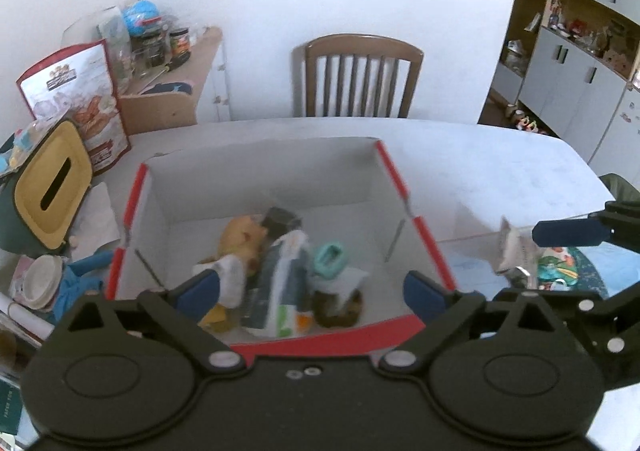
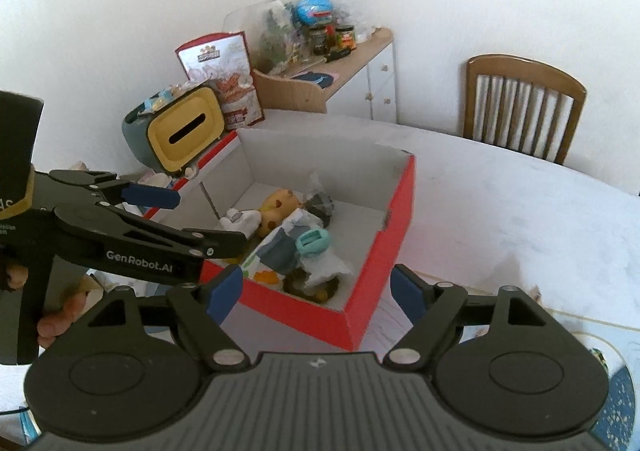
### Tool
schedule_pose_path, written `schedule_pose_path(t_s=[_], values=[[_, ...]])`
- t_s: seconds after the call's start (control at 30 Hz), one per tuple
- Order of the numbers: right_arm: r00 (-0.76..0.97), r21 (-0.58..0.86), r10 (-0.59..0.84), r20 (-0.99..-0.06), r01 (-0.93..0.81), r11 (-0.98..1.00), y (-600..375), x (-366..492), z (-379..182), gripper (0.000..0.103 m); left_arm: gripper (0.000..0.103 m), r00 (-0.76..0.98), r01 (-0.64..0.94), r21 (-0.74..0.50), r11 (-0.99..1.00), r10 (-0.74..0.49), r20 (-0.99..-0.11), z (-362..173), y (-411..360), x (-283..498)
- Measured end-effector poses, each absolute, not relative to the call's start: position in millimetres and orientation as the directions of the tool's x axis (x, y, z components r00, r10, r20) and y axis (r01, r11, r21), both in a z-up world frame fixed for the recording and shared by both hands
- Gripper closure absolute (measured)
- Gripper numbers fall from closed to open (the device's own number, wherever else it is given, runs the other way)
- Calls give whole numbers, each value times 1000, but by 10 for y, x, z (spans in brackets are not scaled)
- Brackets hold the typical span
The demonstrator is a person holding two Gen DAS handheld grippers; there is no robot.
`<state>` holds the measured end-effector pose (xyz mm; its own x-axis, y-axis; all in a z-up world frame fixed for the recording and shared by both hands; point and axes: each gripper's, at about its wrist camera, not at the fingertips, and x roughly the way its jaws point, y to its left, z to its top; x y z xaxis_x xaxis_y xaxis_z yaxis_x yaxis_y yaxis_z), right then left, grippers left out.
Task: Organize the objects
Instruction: 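Withdraw both tools from the box toward the items on the blue mat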
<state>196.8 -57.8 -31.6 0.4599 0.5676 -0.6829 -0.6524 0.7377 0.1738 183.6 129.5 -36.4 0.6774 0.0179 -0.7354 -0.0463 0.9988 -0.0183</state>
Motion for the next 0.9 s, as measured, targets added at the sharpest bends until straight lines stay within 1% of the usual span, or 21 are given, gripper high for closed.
schedule_pose_path(t_s=[0.23, 0.57, 0.8, 0.9], values=[[479, 190, 568, -670, -629, 754, -955, 1910, -276, 20, 1, 700, -33, -34, 999, -1, -715, -272, 989, 1770], [504, 206, 572, -647, -607, 768, -1513, 1838, -190, 20, 0, 719, 13, -79, 997, -64, -692, -168, 542, 1714], [522, 215, 570, -635, -589, 779, -1880, 1857, -144, 20, 0, 720, 47, -123, 991, -119, -684, -184, 219, 1759], [530, 211, 563, -634, -582, 785, -2042, 1866, -152, 20, 0, 718, 40, -133, 990, -121, -685, -221, 83, 1803]])
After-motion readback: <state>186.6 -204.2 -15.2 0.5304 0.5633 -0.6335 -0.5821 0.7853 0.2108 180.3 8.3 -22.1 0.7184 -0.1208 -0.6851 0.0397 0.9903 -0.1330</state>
